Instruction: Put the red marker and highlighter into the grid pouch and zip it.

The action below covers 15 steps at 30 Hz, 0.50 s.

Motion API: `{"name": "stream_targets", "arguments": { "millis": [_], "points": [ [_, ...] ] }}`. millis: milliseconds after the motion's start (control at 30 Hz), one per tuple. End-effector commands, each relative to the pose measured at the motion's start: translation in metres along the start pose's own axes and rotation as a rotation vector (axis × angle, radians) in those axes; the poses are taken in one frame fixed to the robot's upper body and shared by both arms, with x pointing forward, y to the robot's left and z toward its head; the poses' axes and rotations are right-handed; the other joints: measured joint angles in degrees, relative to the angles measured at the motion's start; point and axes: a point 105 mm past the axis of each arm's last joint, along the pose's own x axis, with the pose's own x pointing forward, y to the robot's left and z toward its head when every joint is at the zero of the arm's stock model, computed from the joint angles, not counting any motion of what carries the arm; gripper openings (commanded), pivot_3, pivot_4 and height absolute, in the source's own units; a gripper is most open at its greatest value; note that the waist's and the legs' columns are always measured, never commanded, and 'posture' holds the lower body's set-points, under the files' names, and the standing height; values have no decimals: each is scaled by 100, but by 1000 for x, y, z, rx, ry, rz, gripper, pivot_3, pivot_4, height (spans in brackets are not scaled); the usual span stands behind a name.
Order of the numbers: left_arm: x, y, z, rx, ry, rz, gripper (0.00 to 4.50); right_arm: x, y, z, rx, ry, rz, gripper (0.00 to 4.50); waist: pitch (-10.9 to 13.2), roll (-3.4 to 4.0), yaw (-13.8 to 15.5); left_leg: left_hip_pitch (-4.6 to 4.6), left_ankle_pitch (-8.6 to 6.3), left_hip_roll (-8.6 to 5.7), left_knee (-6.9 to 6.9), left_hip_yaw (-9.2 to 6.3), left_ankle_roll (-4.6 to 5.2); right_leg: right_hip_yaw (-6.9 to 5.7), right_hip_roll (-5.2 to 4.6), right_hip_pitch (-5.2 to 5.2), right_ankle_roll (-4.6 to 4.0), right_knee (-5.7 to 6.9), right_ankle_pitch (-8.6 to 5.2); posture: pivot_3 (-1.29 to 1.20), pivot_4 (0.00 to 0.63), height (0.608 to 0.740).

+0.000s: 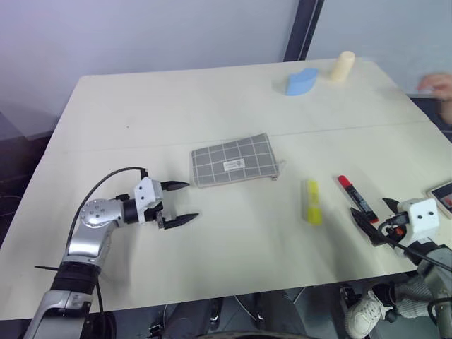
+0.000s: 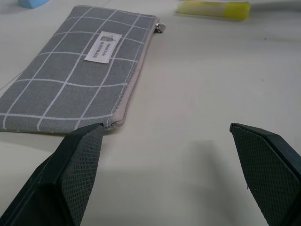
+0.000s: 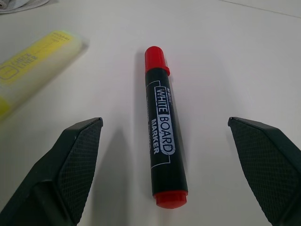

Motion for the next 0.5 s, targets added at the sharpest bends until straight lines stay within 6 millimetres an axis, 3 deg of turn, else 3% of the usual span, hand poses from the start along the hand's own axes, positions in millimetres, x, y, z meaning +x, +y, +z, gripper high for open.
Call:
{"name": "stream_targets", "arguments": {
  "millis": [33,500],
  "points": [
    [0,-2,14,61,-46,-15,4500,-3,-5,11,-20,-37,-11,4444,0,0,1,0,0,0,0,0,0,0,0,0,0,0,0,0,150,732],
    [-3,-11,14,46,-51,-65,4500,-2,-5,12,-22,-37,-15,4444,0,0,5,-1,0,0,-1,0,0,0,0,1,0,-2,0,0,150,732]
  ]
}}
